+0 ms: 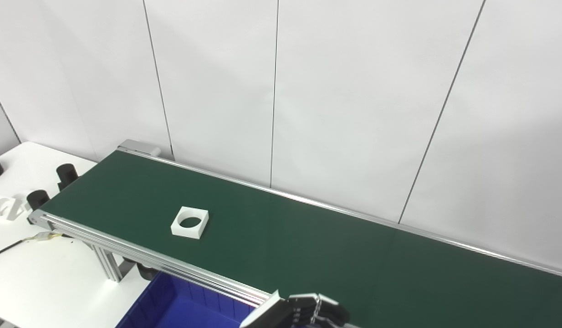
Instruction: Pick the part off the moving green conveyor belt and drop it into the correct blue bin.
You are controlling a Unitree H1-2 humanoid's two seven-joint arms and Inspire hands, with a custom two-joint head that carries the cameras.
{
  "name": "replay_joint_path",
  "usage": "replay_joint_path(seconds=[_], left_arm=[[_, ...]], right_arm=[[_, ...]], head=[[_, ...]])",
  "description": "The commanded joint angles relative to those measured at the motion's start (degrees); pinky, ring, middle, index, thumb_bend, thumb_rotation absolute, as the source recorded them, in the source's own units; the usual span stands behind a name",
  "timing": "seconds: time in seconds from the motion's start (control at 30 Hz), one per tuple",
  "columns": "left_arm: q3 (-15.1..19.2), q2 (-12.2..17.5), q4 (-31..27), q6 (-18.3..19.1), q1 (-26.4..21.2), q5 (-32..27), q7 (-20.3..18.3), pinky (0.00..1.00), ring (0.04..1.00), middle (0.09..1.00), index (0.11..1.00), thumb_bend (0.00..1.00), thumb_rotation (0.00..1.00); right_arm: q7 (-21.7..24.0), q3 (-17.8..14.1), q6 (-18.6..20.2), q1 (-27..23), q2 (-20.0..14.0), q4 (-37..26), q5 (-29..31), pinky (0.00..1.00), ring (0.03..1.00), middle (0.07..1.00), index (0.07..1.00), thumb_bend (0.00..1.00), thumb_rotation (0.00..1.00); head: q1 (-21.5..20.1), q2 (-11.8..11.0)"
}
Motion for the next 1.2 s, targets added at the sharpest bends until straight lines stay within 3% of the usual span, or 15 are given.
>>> replay_joint_path(seconds=[0.0, 0.2, 0.53, 0.7, 0.83, 1.17], left_arm=[[0.0, 0.3, -2.0, 0.4, -1.9, -0.2, -0.4, 0.7, 0.748, 0.735, 0.7, 0.94, 0.42], [-0.4, 0.4, -1.5, 1.5, -5.5, 0.9, -0.9, 0.71, 0.746, 0.731, 0.706, 0.92, 0.39], [-1.2, 0.6, -1.7, 4.0, -11.3, 9.5, -0.4, 0.72, 0.769, 0.767, 0.727, 0.87, 0.45], [-1.0, 0.8, -1.6, 4.6, -13.7, 11.3, -0.7, 0.71, 0.763, 0.764, 0.729, 0.85, 0.46], [-1.1, 1.5, -2.0, 7.3, -15.4, 12.3, -1.6, 0.73, 0.78, 0.773, 0.736, 0.85, 0.45], [-2.0, 4.3, 1.4, 5.8, -19.4, 13.4, -3.4, 0.69, 0.752, 0.743, 0.725, 0.85, 0.41]], right_arm=[[-0.4, 0.1, -1.1, -0.6, 0.4, -0.9, -0.3, 0.76, 0.814, 0.848, 0.924, 0.45, 0.16], [-0.3, 0.2, -1.0, -0.6, 0.7, -1.1, -0.2, 0.75, 0.813, 0.852, 0.923, 0.45, 0.18], [-0.3, 0.2, -1.2, -0.5, 0.9, -1.0, -0.2, 0.75, 0.808, 0.849, 0.922, 0.47, 0.26], [-0.3, 0.1, -1.4, -0.4, 0.9, -0.9, -0.1, 0.74, 0.811, 0.85, 0.923, 0.46, 0.25], [-0.3, 0.1, -1.1, -0.5, 0.8, -1.0, -0.2, 0.74, 0.809, 0.848, 0.925, 0.47, 0.24], [-0.4, 0.1, -1.9, -0.7, 0.8, -0.3, -0.2, 0.75, 0.813, 0.847, 0.926, 0.47, 0.23]], head=[[0.1, 0.0], [-0.3, 0.0], [-0.5, 0.2], [-0.6, 0.2], [-0.5, 0.4], [-0.8, 0.5]])
